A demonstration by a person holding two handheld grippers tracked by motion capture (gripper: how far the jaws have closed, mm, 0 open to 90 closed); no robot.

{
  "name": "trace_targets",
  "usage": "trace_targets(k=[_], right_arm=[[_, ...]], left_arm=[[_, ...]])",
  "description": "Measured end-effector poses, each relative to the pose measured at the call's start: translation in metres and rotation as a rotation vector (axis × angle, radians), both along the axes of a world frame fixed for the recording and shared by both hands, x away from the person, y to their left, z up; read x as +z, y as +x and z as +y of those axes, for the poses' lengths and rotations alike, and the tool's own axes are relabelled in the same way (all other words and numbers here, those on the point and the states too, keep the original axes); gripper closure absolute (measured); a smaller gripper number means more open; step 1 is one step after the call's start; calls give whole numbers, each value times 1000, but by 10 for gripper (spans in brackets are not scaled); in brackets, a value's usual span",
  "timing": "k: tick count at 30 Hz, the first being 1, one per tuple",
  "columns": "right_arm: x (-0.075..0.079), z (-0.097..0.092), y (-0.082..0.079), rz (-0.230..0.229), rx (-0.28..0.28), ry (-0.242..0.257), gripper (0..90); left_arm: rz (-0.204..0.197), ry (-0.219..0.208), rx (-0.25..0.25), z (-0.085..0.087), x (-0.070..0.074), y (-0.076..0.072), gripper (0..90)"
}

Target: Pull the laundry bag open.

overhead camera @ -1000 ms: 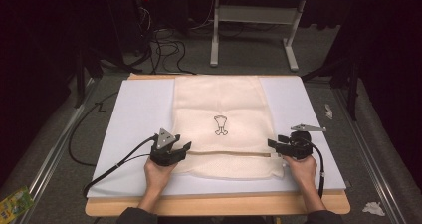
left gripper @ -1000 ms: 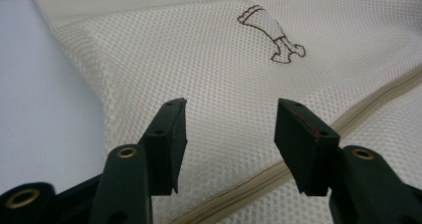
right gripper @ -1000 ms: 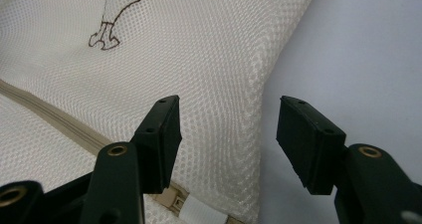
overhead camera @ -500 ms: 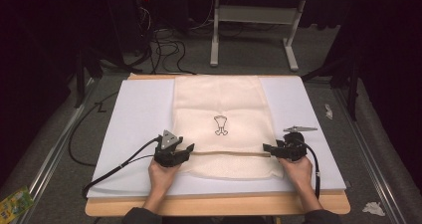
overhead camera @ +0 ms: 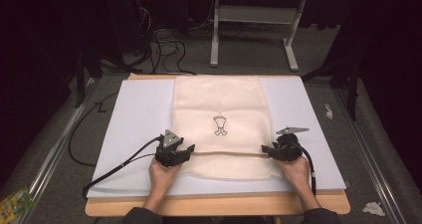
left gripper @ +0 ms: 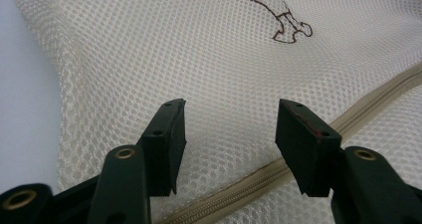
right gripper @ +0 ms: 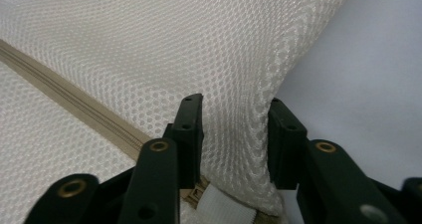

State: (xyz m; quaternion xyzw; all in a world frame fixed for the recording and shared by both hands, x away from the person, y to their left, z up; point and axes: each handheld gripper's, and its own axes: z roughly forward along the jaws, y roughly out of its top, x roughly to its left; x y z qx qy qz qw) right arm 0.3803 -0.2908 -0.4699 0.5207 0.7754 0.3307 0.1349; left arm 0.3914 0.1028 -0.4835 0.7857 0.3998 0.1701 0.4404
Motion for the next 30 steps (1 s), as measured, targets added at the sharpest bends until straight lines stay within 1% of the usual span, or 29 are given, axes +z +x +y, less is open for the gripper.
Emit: trace_targets(k=[1,2,3,4,5,6,7,8,10,12,15,23,26,30], right_arm=[[0,0,0,-9,3,-19,714],[0,0,-1,-15,6,-25,762],[0,0,-1,-15,6,-25,762],[-1,-1,-1,-22,14,-25,814],[-1,-3,-1,-24,26,-4,851],[-2,-3,-1,-31,31,-5,863],[-2,-3,-1,-41,39,-7,870],[0,-5,-1,-47,42,10,876],[0,-5,-1,-51,47,17,876],[5,-8,-3,-58,48,41,877],[12,-9,-4,-76,60,57,878],[21,-9,-5,-83,74,64,879],[23,-9,-5,-87,77,67,880],[28,-8,-4,-89,89,44,882]], left_arm=[[0,1,0,0,0,0,461],[-1,1,3,0,0,0,462],[1,2,3,0,0,1,462],[2,2,2,0,0,1,462],[2,1,1,0,0,1,463],[1,0,1,0,0,1,462],[-1,1,3,0,0,0,463],[-5,-2,2,0,0,0,469],[-12,0,1,0,0,-1,471],[-5,1,5,0,0,0,473],[-3,2,5,0,0,0,476],[22,-11,-6,1,0,3,482],[22,-11,-6,1,1,3,481],[19,-3,-9,2,1,3,471]])
